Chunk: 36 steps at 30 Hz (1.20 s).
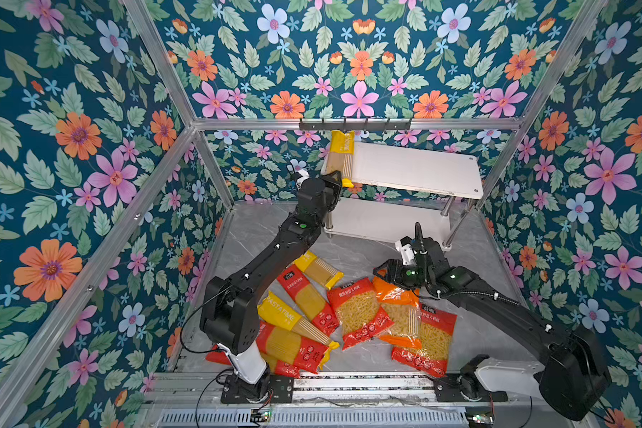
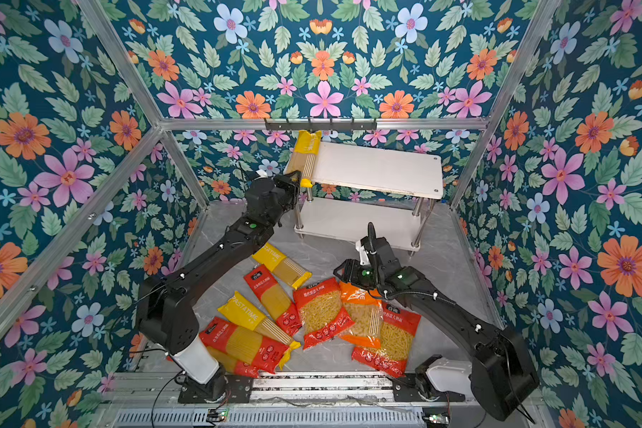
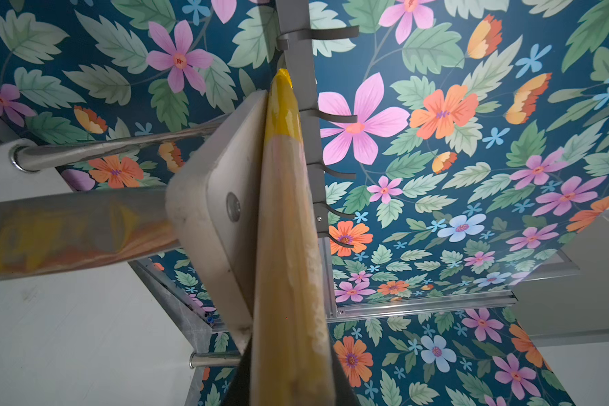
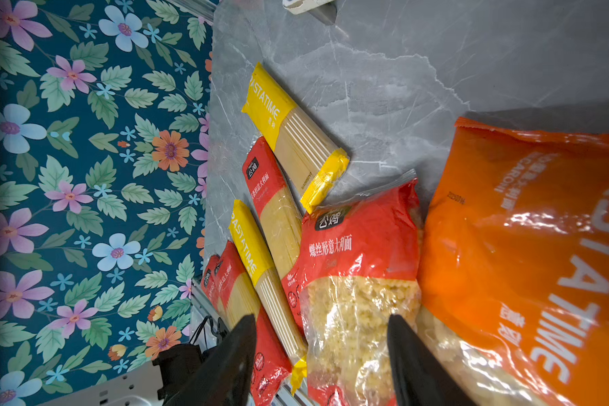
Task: Arrange pasta packages on shelves
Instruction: Move the pasta bag to the shelf, then pick up the pasta bag from the center of the table.
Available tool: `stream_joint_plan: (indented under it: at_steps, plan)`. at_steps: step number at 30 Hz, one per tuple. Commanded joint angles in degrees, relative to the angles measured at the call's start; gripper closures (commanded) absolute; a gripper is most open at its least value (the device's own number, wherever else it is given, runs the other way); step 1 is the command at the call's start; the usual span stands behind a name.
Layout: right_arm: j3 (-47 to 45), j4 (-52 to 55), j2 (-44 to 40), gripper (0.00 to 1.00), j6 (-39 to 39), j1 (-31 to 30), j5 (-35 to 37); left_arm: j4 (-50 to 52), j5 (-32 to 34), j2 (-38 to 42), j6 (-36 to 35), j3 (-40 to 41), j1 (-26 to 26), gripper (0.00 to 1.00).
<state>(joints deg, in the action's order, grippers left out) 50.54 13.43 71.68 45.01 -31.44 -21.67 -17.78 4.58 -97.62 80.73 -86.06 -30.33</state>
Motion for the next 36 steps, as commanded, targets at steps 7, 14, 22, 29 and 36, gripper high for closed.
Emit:
stream_joint_plan:
  at_steps: [7, 14, 22, 29, 36]
  plan:
    - [0.78, -1.02, -0.38, 0.39, 0.28, 0.06, 1.29, -4.54, -0.19, 2.34, -1.91, 4.08, 0.27, 0.5]
    - [0.95, -4.84, -4.78, 0.37, 6.64, 9.93, -8.21, -0.26, -2.96, 8.39, -6.92, 9.18, 2.04, 0.18]
    - [0.69, -4.62, -5.89, 0.35, 7.46, 8.1, -6.2, 11.65, -1.26, 24.94, -20.72, 24.31, 7.21, 0.06]
    - [7.04, -2.45, 9.3, 0.4, 1.85, -8.77, 0.95, 23.7, 7.02, 37.84, -30.47, 40.21, 7.87, 0.08]
    - [23.15, 5.64, 29.95, 0.39, -8.7, -12.05, 2.46, 22.03, 6.04, 41.06, -28.81, 54.14, 7.91, 0.09]
